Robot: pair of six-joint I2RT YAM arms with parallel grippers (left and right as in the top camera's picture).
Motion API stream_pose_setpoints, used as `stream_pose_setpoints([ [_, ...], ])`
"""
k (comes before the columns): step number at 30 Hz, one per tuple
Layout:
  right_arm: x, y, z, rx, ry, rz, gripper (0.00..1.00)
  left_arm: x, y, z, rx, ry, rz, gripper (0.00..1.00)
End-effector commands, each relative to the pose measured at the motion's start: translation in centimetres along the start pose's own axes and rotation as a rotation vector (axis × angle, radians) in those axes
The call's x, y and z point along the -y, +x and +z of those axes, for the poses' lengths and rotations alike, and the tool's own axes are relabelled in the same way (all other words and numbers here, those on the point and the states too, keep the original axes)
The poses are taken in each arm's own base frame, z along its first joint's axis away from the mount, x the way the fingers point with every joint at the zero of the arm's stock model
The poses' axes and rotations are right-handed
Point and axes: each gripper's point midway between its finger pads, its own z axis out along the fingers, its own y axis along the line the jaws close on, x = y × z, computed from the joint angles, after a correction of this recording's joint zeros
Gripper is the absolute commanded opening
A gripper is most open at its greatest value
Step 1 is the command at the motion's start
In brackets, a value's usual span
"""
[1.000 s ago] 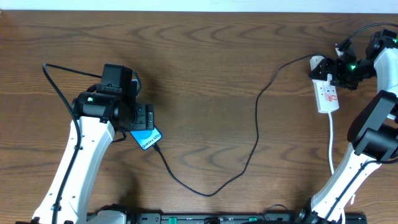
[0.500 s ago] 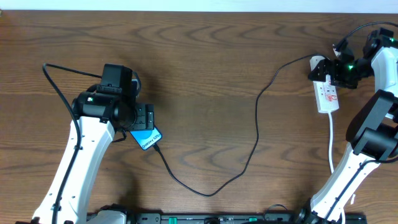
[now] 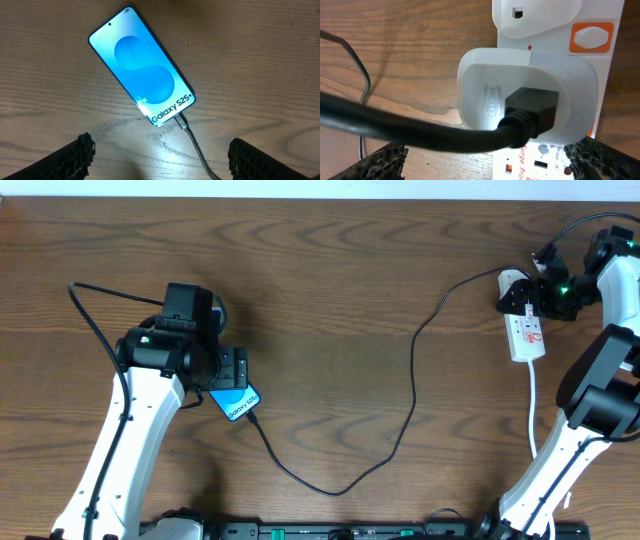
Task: Plug charger to phone and switch on socket
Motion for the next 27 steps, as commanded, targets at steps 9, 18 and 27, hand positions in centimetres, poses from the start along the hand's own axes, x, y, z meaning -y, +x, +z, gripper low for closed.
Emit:
stream_pose_setpoints([
  [9,-3.0,-1.6,0.9,0.019,-0.058,-0.109,0.99,-0.1,-0.4,-0.6,0.024,-0.008,0.011,0.88],
  [18,-3.4,-1.7,1.1,0.014,-0.057,-0.106,0.99,-0.1,-0.4,-0.6,0.024,-0.008,0.011,0.88],
  [27,-3.4,-1.7,1.1,0.015,-0.056,-0.107,0.99,-0.1,-0.4,-0.6,0.024,-0.008,0.011,0.88],
])
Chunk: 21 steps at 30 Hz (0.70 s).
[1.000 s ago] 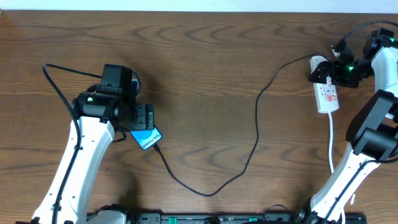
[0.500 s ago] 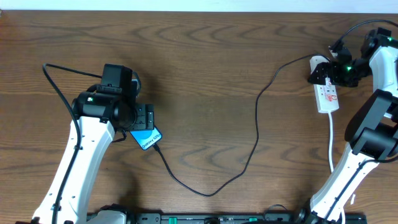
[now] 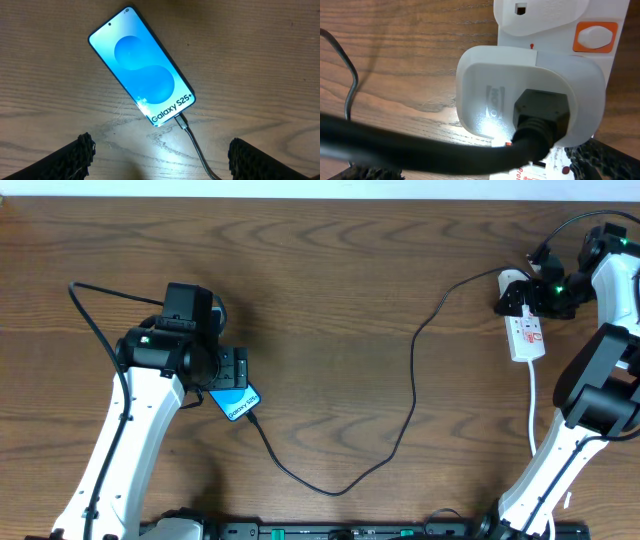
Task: Plug charger to phone and switch on socket
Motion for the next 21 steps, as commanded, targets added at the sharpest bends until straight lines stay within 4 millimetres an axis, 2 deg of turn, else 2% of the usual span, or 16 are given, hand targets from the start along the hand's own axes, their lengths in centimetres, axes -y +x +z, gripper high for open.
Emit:
stream_pose_setpoints([
  [1,-3.29,-1.96,0.58,0.051,-0.101,-0.077,0.99,-0.07,-0.38,-0.62,0.024,-0.008,0.011,0.88],
  [17,-3.06,-2.21,0.76,0.062,-0.093,-0.084,0.99,-0.08,-0.38,-0.62,0.023,-0.008,0.011,0.88],
  [21,-2.83,-2.04,1.43,0.05,-0.097,-0.071,0.99,-0.07,-0.38,-0.62,0.024,-0.008,0.011,0.88],
])
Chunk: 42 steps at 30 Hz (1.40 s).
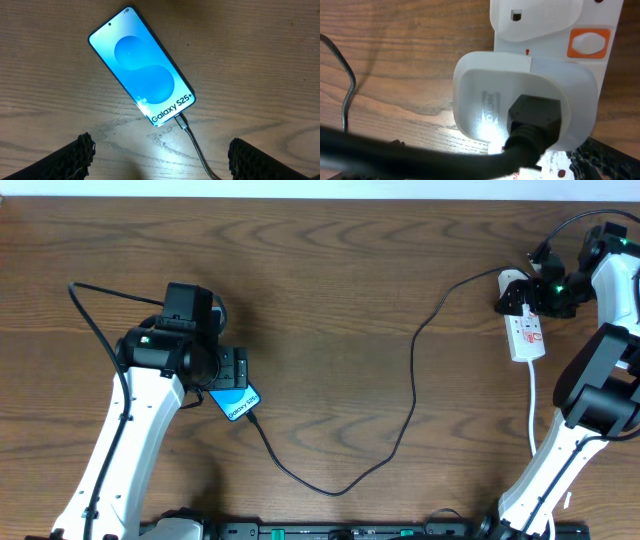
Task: Plug charger to phone and switch on socket
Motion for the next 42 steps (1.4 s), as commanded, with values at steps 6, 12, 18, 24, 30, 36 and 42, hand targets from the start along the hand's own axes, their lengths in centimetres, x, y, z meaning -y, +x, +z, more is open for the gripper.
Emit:
stream_pose_setpoints([
  [6,-2.8,-1.2,2.5,0.01,-0.12,-0.016,0.99,-0.1,-0.4,-0.6,0.024,-0.008,0.011,0.88],
  [12,-3.2,-0.9,2.5,-0.001,-0.136,-0.006,0.99,-0.1,-0.4,-0.6,0.024,-0.008,0.011,0.88],
  [18,-3.2,-0.7,2.5,-0.009,-0.139,0.013,0.99,-0.1,-0.4,-0.6,0.024,-0.008,0.011,0.88],
  [24,-3.2,-0.5,2.5,-0.021,-0.134,0.017,0.99,-0.1,-0.4,-0.6,0.024,-0.008,0.011,0.88],
  [30,-2.7,0.1,2.5,-0.05,-0.101,0.022,0.99,-0.1,-0.4,-0.6,0.024,-0.008,0.011,0.88],
  [36,-2.2,0.6,2.4,-0.068,-0.081,0.029,0.99,-0.1,-0.4,-0.6,0.024,-0.008,0.011,0.88],
  [42,-2.5,0.2,2.4,-0.051,-0.1,0.027,0.99,-0.1,-0.4,-0.6,0.024,-0.008,0.011,0.88],
])
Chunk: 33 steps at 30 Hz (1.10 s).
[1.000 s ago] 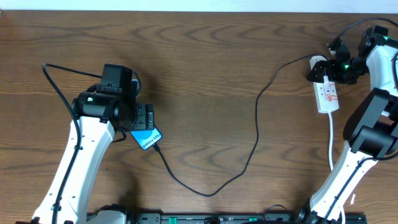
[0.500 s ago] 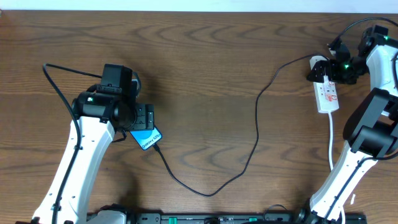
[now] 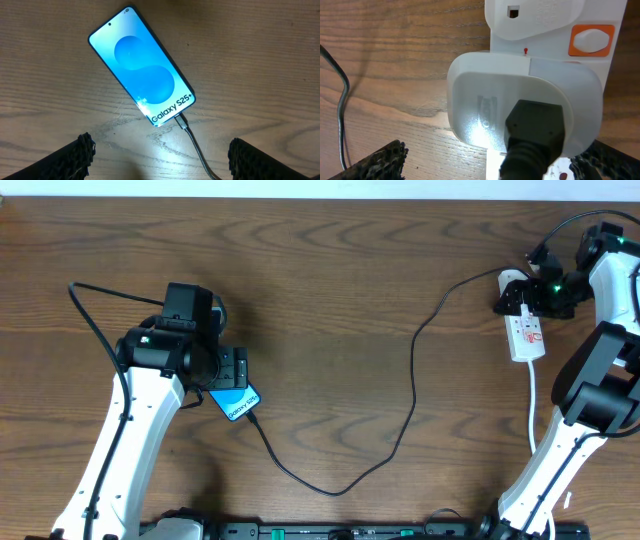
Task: Plug charger to phone and switch on socket
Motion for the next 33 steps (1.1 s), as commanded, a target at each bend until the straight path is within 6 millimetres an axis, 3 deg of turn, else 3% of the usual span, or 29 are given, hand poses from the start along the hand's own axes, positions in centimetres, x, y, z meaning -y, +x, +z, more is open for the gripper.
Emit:
stream_pose_setpoints([
  [1,-2.8,-0.3,1.8,-0.009,-0.112,-0.001,0.99,-0.1,-0.4,-0.6,0.024,-0.008,0.011,0.88],
  [33,-4.4,-1.1,1.6,0.029,-0.209,0.051,0.99,-0.1,-0.4,-0.6,0.024,-0.008,0.011,0.88],
])
